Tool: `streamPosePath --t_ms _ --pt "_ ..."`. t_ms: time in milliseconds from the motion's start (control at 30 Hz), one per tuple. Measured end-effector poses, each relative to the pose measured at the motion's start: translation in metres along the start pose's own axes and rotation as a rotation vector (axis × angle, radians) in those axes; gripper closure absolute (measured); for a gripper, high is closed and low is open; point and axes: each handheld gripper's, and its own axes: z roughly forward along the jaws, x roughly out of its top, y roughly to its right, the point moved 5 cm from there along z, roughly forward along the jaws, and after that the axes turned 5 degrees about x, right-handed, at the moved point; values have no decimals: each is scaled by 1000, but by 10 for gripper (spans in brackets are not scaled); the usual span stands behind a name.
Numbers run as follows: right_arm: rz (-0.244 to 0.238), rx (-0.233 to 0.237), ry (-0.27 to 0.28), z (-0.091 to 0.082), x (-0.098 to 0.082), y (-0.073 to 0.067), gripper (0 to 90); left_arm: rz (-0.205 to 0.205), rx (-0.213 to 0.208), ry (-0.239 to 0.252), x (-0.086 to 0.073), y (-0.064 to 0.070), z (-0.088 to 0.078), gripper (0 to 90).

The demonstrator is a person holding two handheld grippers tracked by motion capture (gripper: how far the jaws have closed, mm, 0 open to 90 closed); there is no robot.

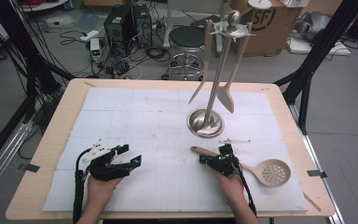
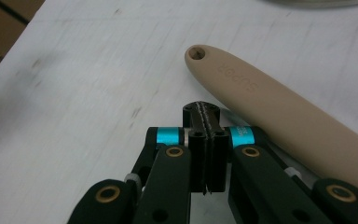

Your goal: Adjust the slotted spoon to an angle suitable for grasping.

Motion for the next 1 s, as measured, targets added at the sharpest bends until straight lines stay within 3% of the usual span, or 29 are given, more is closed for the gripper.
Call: streamPosePath --t_ms 300,400,500,633,767,900,1000 --pt "50 -57 47 7 22 18 900 -8 2 5 0 -1 0 273" --pt "70 -57 53 7 26 22 900 -5 -2 3 1 -1 0 273" --pt "49 -68 55 8 27 21 900 -4 -5 2 1 -1 1 273" --pt "50 -96 110 5 31 25 900 -5 -5 1 1 -1 2 273" --pt "46 -88 119 4 33 26 900 -10 -7 0 1 -1 3 273" --pt "44 -92 164 1 36 26 900 -2 -9 -4 1 0 3 273" --pt "40 -89 141 4 34 26 900 -6 -8 -3 1 0 4 273"
